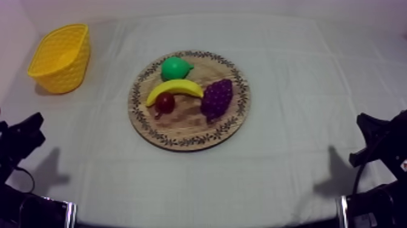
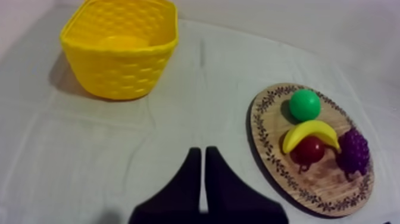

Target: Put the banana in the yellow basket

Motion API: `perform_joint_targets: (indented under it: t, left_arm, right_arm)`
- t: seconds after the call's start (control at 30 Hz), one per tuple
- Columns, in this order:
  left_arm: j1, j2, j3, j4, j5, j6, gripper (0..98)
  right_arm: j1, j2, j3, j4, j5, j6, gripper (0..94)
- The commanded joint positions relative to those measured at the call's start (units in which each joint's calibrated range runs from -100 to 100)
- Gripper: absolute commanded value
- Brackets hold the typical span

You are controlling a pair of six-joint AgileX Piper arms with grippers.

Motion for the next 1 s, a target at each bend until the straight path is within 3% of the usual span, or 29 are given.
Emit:
perform_joint_targets:
  t: [0.0, 0.2, 0.37, 0.57, 0.77, 0.97]
  left_arm:
    - [0.01, 7.98, -6.53, -0.11, 2.32, 1.07, 0.0]
    - [-0.58, 22.87, -22.16, -0.69, 10.45, 6.26, 0.0]
    - [-0.06, 33.81, -34.02, -1.17, 17.35, 7.93, 0.0]
    - [-0.59, 47.08, -46.74, -1.56, 26.33, 7.71, 0.0]
    - [-2.95, 60.85, -56.04, -0.61, 34.44, 5.20, 0.0]
    - [-3.89, 71.19, -60.26, 0.32, 38.21, 3.07, 0.1]
  right_arm:
    - [0.02, -0.01, 0.04, 0.00, -0.02, -0.02, 0.4]
    - [0.02, -0.01, 0.04, 0.00, -0.02, -0.02, 0.4]
    - [0.02, -0.01, 0.04, 0.00, -0.02, -0.02, 0.4]
    - [0.02, -0.01, 0.04, 0.00, -0.02, -0.02, 0.4]
    - [0.02, -0.01, 0.04, 0.00, -0.02, -0.02, 0.4]
    - [0.02, -0.01, 0.04, 0.00, -0.02, -0.02, 0.4]
